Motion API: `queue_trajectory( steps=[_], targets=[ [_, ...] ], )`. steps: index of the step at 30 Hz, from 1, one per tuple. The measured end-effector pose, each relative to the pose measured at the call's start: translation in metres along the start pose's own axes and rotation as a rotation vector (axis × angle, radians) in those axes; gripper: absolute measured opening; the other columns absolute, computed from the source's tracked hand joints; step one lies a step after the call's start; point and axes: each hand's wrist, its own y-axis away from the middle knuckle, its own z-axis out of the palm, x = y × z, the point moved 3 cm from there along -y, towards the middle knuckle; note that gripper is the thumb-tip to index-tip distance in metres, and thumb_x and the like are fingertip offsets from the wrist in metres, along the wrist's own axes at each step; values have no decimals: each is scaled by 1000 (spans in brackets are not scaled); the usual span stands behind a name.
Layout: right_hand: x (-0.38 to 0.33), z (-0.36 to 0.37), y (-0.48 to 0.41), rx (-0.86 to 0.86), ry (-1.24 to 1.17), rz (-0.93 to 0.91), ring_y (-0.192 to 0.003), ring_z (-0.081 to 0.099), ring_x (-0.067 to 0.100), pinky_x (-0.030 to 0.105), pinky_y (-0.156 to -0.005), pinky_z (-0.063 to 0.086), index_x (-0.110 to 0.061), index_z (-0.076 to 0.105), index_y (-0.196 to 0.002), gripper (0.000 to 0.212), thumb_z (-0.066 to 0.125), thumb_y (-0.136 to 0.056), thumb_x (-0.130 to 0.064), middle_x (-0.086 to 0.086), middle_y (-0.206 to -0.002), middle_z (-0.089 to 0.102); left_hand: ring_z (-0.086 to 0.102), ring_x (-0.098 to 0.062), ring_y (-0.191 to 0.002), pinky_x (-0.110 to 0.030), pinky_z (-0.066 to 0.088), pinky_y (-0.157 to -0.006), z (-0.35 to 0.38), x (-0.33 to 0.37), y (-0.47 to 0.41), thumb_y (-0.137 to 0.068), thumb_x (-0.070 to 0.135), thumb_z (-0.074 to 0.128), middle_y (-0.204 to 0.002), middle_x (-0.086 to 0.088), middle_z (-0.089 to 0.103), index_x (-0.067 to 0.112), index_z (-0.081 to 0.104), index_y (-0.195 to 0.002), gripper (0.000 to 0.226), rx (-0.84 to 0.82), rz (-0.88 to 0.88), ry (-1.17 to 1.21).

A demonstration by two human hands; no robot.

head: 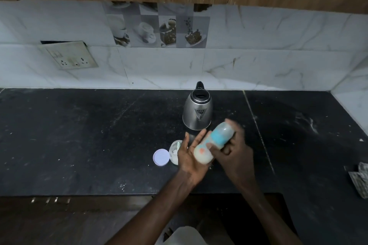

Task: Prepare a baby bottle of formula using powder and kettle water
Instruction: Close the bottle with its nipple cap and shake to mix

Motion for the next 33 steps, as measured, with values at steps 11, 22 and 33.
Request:
queue_trajectory(
  steps=[11, 22, 33],
  targets=[
    [-2, -20, -19, 252, -159, 4, -99, 75, -3, 16, -82, 62, -48, 40, -149, 81, 86, -84, -32, -34, -119, 70, 58, -24, -138, -42, 41, -113, 4, 10, 3, -97, 65, 44, -144, -4, 66, 21, 65, -140, 65, -26, 38, -39],
    [7, 11, 1, 24, -127, 97, -104, 75, -2, 25, -85, 65, -50, 39, -151, 85, 87, -85, -26, -22, -124, 72, 57, -30, -138, -47, 40, -118, 4, 16, 11, -99, 60, 48, -142, -9, 67, 12, 63, -140, 65, -9, 47, 26],
    [33, 18, 0, 4, -111, 116, -107, 75, 0, 24, -86, 64, -56, 36, -151, 87, 85, -80, -47, -17, -131, 69, 59, -26, -135, -43, 45, -111, -13, 24, 15, -96, 66, 47, -141, -5, 68, 19, 69, -135, 65, 53, 80, -57]
  ],
)
